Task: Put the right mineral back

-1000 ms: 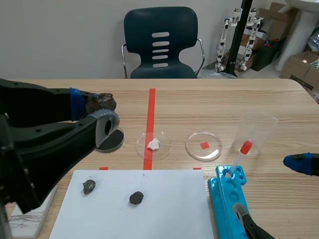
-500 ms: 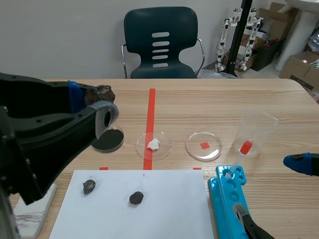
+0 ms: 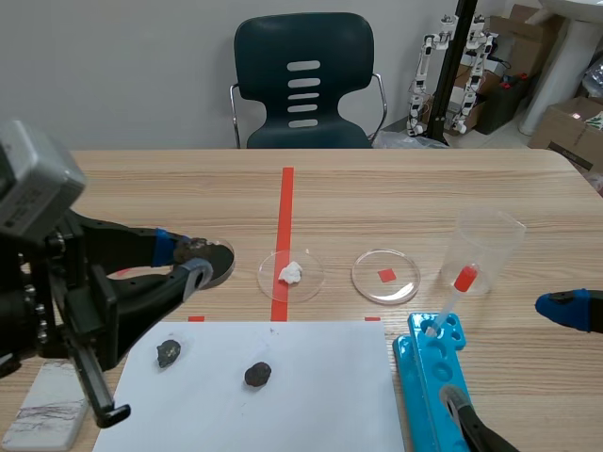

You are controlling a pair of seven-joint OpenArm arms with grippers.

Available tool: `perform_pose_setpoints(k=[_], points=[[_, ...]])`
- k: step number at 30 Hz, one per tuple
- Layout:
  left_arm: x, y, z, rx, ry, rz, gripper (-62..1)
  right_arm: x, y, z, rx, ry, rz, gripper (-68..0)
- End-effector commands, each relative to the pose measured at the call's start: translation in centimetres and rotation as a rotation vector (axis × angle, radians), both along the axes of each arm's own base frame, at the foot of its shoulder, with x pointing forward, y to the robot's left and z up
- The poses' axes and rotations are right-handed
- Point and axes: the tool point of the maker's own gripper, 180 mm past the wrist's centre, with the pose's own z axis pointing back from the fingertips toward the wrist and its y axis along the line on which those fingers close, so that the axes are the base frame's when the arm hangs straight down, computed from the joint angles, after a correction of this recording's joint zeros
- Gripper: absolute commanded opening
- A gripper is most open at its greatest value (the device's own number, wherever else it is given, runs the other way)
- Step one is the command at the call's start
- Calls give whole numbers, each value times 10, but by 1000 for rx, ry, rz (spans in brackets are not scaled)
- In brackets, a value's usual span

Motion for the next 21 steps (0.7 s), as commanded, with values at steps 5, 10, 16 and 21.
perform_pose_setpoints(k=[5,10,16,21], points=[[9,-27,-8,-95,-12,-80,-538,4,0,6,13,-24,-4,-29],[22,-56,-31,-128,26,-109,-537,4,0,6,13,-24,-4,-29],[28,-89,-53,-108,48,-175,-537,4,0,6,13,-24,-4,-29],[29,-106,-70,-89,72,-209,-537,4,0,6,13,-24,-4,-29]])
